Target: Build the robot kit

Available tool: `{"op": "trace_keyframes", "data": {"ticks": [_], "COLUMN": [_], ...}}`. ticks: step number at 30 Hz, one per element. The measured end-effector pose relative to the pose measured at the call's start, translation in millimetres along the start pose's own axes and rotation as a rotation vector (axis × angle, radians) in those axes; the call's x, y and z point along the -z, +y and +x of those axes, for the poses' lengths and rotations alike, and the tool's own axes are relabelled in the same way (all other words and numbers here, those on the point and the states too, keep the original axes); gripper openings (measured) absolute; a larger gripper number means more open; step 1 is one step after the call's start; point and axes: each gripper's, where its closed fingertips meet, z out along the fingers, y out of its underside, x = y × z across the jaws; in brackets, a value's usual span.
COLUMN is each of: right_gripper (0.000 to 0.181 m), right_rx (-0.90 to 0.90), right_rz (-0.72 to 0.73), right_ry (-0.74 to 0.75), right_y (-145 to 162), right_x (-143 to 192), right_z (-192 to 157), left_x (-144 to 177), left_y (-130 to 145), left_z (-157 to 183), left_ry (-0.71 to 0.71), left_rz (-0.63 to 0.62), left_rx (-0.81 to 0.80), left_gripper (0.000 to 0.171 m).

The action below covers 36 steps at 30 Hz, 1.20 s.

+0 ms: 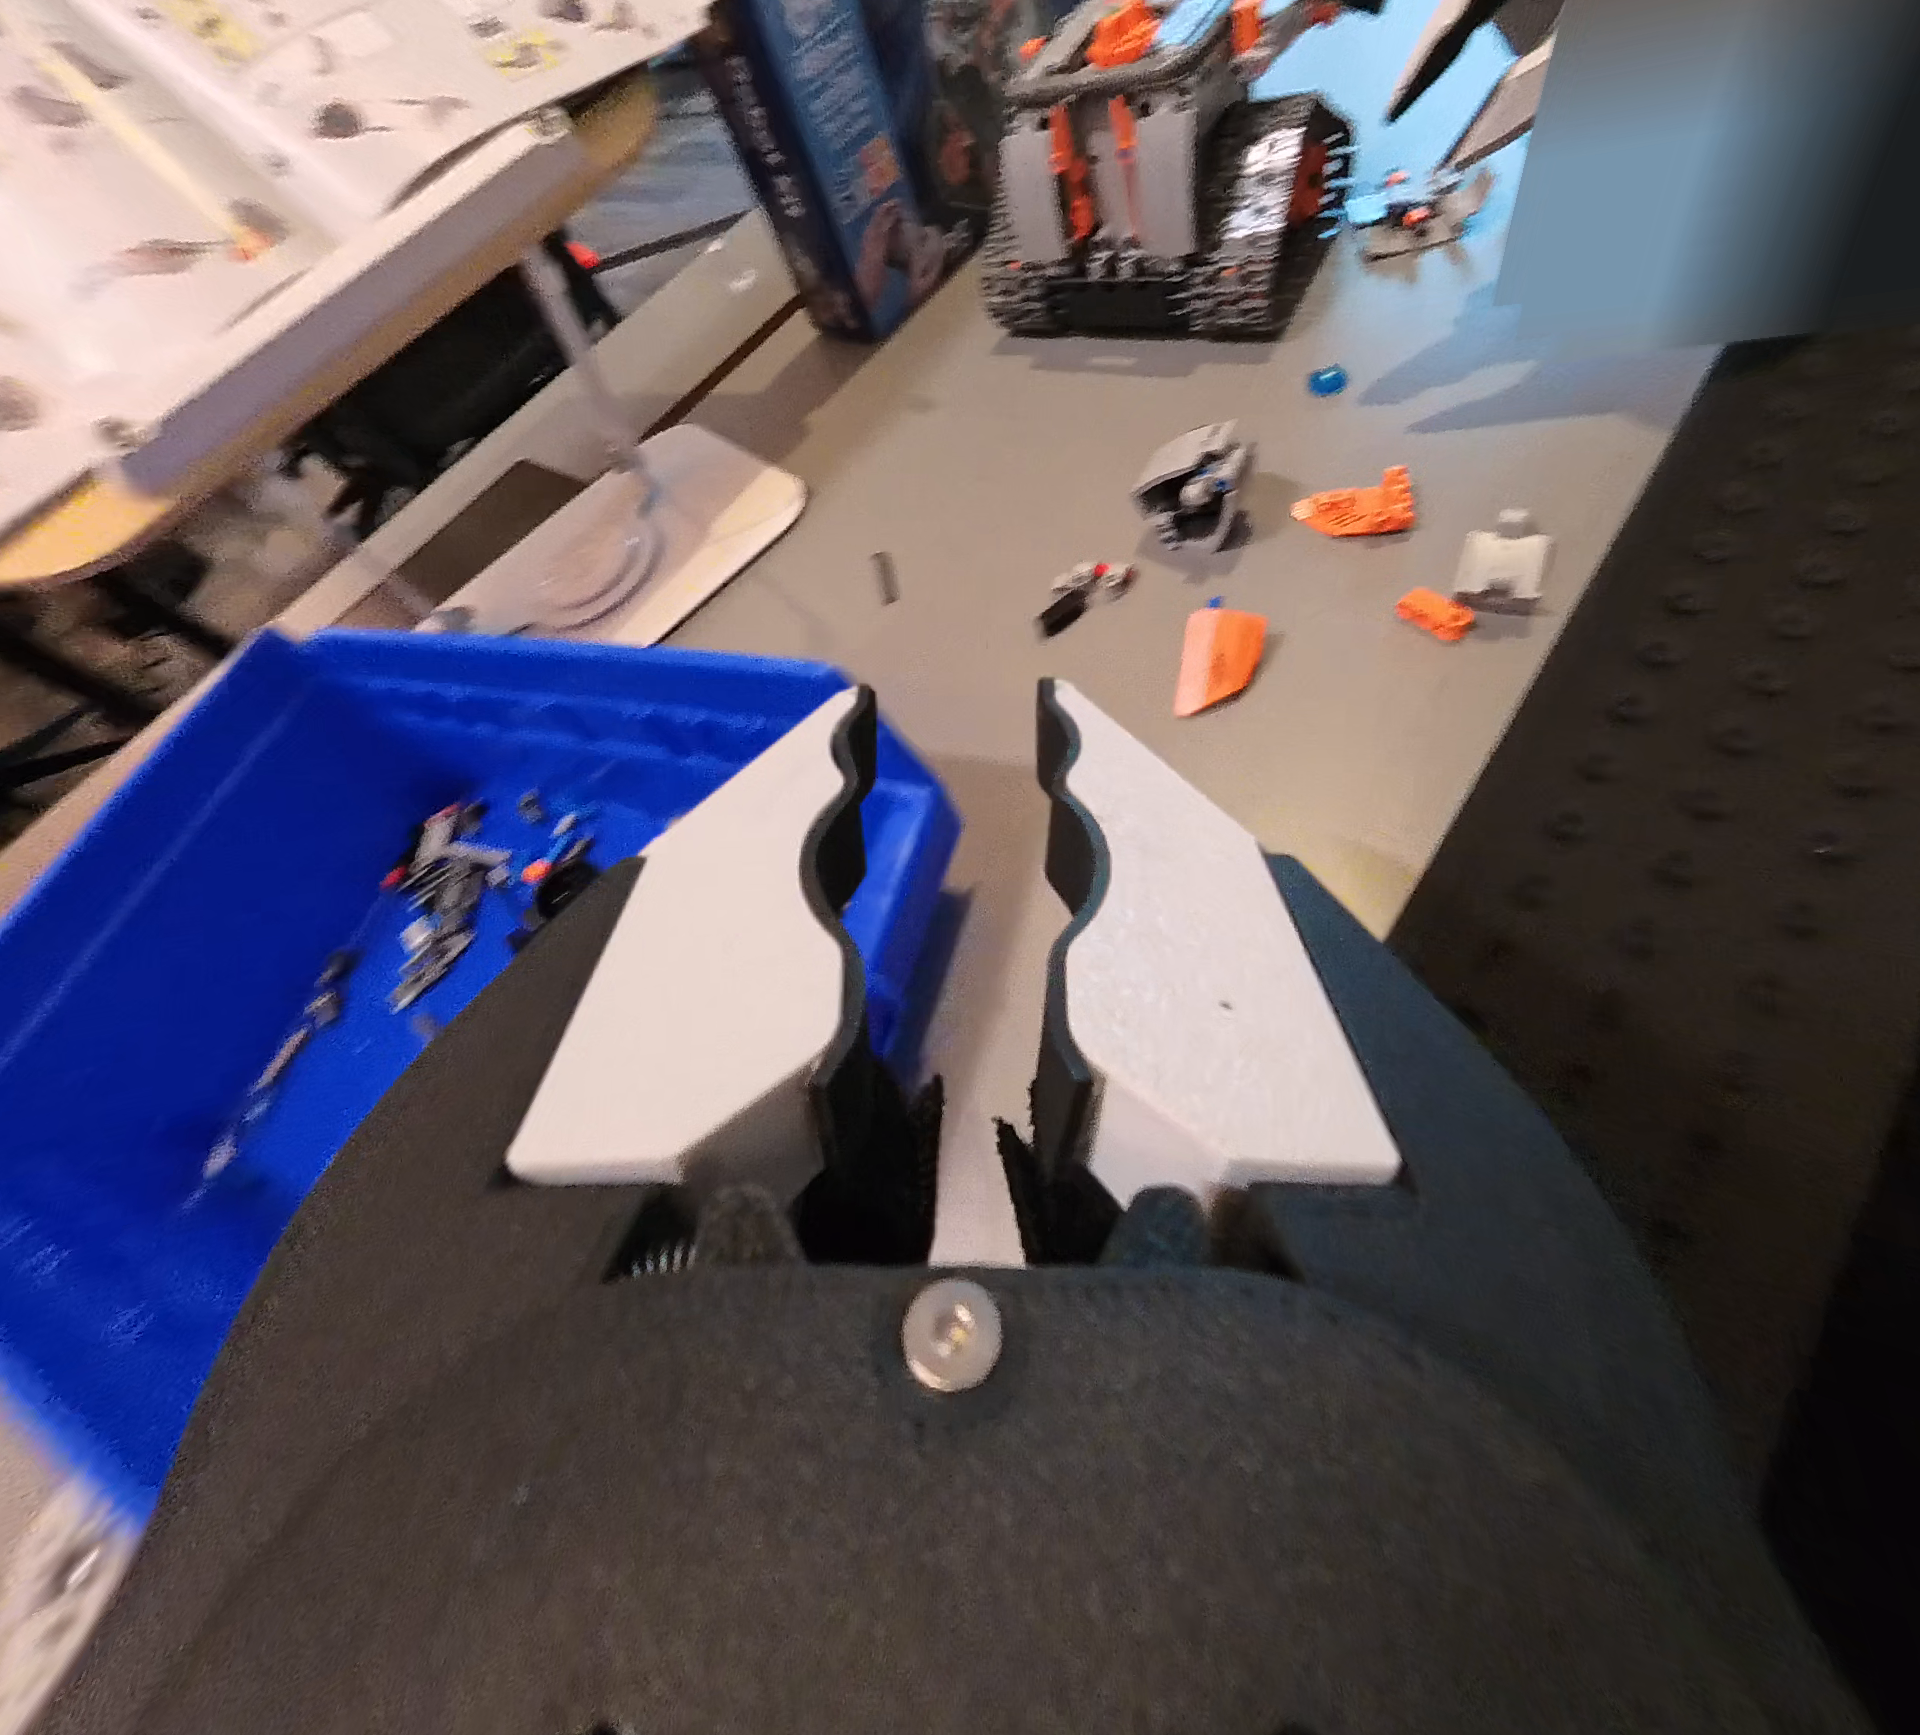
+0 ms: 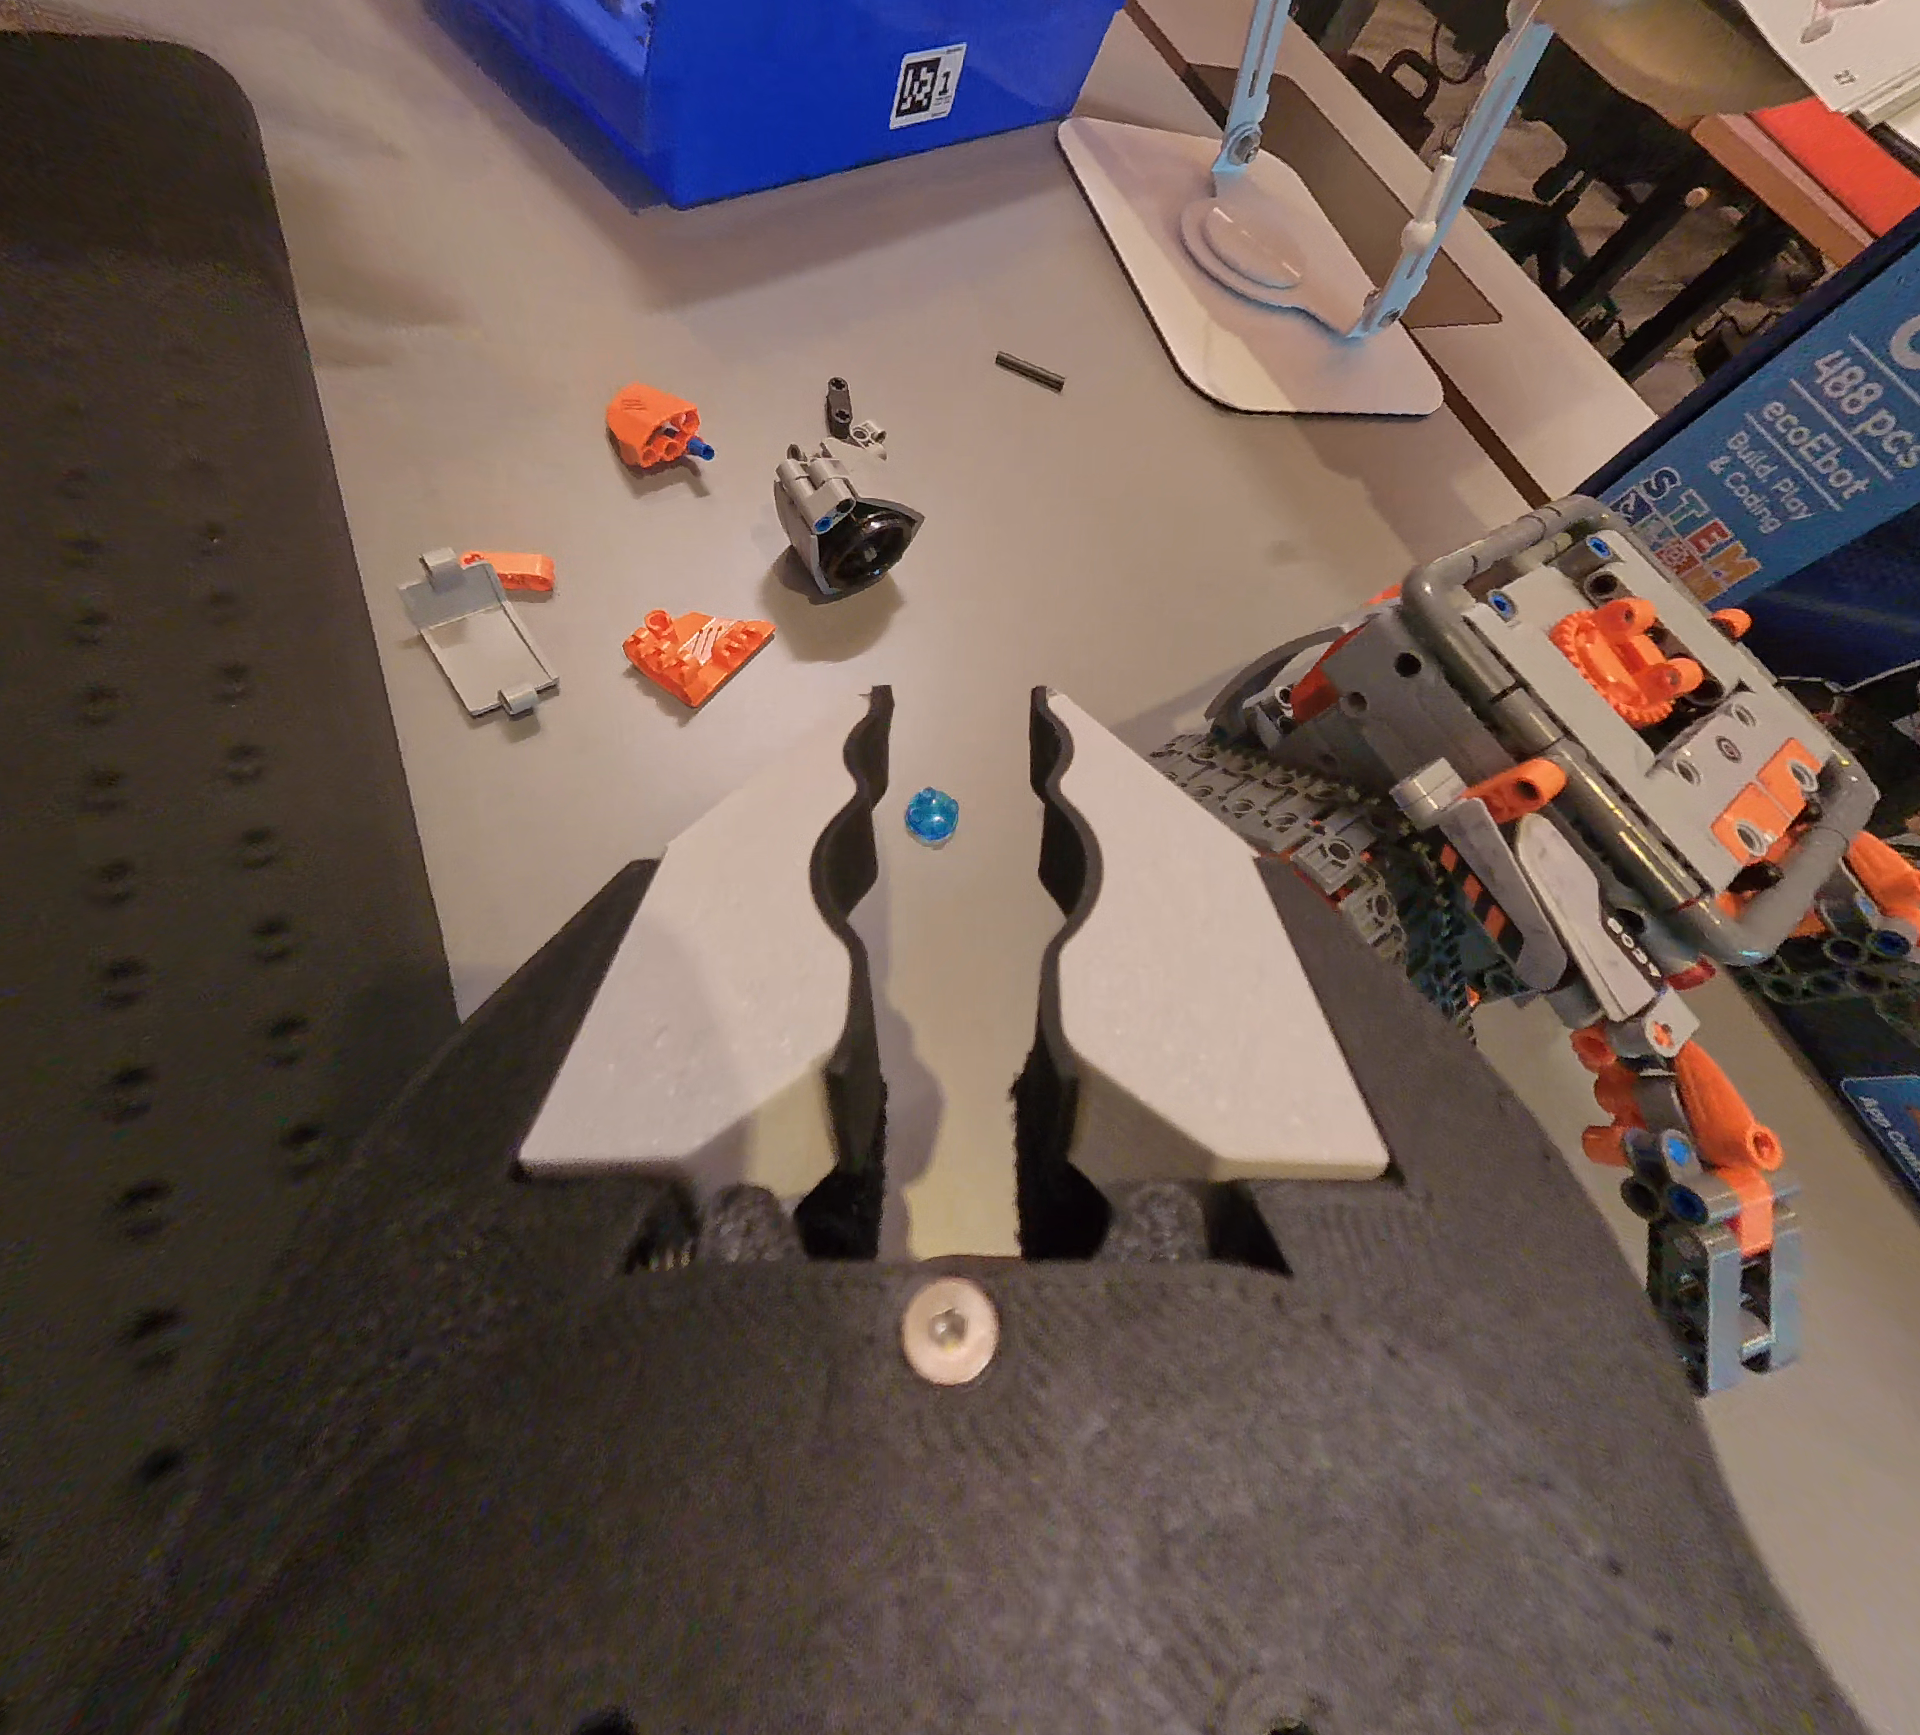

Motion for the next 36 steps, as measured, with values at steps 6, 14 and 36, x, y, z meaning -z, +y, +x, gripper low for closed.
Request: {"op": "trace_keyframes", "data": {"ticks": [6, 14, 36], "right_gripper": [0.024, 0.024, 0.024], "right_rx": [-0.005, -0.008, -0.011], "right_rz": [-0.019, -0.056, -0.093], "right_ry": [-0.022, -0.027, -0.038], "right_y": [7, 15, 27], "right_x": [-7, -15, -22], "right_z": [-2, -2, -3], "left_x": [35, 34, 9], "left_y": [32, 41, 48], "left_z": [-53, -75, -87], "left_ry": [-0.176, -0.207, -0.118], "left_rz": [-0.153, -0.169, -0.261], "left_rx": [0.003, 0.030, 0.022], "left_gripper": [0.027, 0.026, 0.027]}}
